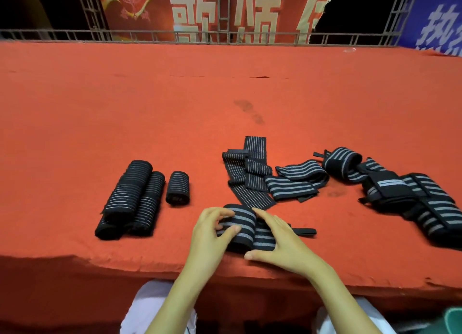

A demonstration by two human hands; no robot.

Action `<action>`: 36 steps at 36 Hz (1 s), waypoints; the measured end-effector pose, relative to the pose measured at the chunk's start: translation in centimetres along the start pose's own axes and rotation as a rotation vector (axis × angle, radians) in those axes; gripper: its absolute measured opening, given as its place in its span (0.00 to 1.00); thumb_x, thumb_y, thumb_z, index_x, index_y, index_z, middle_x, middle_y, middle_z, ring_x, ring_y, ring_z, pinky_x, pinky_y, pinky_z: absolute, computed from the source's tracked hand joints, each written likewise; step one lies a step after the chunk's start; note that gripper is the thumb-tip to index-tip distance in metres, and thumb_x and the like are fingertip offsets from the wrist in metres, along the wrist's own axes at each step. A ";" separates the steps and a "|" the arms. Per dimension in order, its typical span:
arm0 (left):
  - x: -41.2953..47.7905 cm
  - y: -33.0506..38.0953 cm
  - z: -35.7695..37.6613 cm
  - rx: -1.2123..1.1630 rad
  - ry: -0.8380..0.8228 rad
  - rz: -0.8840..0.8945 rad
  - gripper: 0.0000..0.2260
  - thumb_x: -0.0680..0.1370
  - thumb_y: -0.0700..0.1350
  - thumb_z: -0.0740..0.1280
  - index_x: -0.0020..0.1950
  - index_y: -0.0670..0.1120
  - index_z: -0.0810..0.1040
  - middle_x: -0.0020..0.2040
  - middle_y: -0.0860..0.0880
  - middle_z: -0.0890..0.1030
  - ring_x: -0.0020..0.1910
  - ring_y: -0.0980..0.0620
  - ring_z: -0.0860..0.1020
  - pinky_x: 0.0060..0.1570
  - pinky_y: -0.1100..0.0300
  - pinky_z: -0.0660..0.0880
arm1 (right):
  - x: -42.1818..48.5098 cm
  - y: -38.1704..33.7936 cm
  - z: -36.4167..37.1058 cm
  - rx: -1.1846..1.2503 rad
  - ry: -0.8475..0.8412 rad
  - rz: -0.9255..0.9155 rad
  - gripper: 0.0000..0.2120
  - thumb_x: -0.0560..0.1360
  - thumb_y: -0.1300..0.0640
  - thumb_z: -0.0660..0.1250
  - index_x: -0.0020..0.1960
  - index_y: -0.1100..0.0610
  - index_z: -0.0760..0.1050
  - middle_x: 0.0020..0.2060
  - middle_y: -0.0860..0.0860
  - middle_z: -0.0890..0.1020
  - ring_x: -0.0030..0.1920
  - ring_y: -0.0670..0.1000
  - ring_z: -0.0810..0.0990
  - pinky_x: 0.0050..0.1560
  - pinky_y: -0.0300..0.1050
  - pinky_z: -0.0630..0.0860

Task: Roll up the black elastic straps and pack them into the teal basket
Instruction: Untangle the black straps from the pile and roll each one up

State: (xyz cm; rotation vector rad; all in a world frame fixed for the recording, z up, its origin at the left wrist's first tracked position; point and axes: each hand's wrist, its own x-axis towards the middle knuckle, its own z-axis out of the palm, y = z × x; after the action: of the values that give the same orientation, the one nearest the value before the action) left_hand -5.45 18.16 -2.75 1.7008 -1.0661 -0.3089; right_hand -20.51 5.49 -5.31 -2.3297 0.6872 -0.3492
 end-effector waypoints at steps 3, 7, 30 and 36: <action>0.2 -1.1 0.0 0.094 -0.015 -0.190 0.18 0.68 0.55 0.75 0.52 0.54 0.73 0.50 0.54 0.76 0.51 0.54 0.75 0.53 0.61 0.72 | 0.0 0.0 0.1 0.023 0.011 0.000 0.52 0.55 0.21 0.64 0.74 0.40 0.55 0.69 0.37 0.63 0.71 0.42 0.60 0.73 0.42 0.58; -0.3 -1.3 0.3 0.077 -0.101 -0.323 0.27 0.63 0.69 0.68 0.53 0.54 0.72 0.48 0.55 0.82 0.50 0.56 0.79 0.55 0.53 0.74 | 0.1 -0.3 -0.1 0.046 0.010 0.000 0.46 0.60 0.33 0.74 0.71 0.36 0.53 0.67 0.37 0.63 0.70 0.40 0.61 0.72 0.39 0.56; -0.2 -2.0 -2.9 0.398 0.371 0.020 0.23 0.66 0.40 0.77 0.56 0.40 0.72 0.51 0.44 0.73 0.53 0.45 0.71 0.55 0.59 0.64 | 6.0 -3.6 4.4 -0.048 -0.032 -0.123 0.43 0.60 0.33 0.72 0.70 0.51 0.69 0.66 0.47 0.72 0.68 0.46 0.66 0.72 0.46 0.59; 0.0 -1.8 -0.4 0.483 0.234 0.275 0.24 0.65 0.48 0.77 0.57 0.50 0.71 0.55 0.49 0.70 0.51 0.50 0.67 0.53 0.60 0.65 | 3.9 -1.0 1.1 -0.037 -0.006 -0.097 0.47 0.56 0.27 0.68 0.68 0.51 0.72 0.62 0.41 0.69 0.67 0.42 0.64 0.67 0.27 0.52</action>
State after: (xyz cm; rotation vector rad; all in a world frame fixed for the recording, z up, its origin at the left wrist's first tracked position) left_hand -4.26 18.47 -4.17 1.9187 -1.2430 0.3437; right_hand -16.42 4.50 -5.24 -2.4035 0.5831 -0.3767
